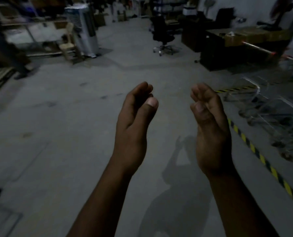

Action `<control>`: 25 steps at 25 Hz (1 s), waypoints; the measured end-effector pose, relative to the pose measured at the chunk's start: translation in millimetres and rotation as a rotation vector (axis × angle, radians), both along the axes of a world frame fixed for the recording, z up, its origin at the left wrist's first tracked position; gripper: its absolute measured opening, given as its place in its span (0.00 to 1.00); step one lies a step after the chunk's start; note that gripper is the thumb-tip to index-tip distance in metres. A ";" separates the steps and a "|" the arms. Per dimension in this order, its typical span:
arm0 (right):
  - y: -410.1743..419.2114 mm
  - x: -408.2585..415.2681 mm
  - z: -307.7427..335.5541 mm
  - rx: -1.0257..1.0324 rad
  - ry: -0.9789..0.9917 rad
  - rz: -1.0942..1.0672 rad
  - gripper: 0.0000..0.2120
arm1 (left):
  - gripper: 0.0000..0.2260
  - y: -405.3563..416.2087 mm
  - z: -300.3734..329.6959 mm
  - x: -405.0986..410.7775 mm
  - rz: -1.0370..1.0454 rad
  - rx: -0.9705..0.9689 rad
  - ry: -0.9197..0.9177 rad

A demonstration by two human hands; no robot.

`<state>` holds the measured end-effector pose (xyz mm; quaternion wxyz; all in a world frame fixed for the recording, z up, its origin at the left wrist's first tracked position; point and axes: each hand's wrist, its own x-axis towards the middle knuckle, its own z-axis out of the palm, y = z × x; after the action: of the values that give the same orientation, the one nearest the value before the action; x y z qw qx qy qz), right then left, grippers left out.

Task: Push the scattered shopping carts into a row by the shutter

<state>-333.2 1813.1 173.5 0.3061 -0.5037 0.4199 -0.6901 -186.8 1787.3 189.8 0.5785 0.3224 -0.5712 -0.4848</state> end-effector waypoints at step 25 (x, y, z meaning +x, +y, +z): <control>-98.2 649.6 -13.3 0.032 -0.044 0.834 0.23 | 0.32 31.5 -22.5 620.6 0.867 -0.011 -0.014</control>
<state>316.5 1714.9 160.2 0.5761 -0.6110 0.1839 -0.5109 433.8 1818.8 167.3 0.7266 0.5326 -0.3894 -0.1916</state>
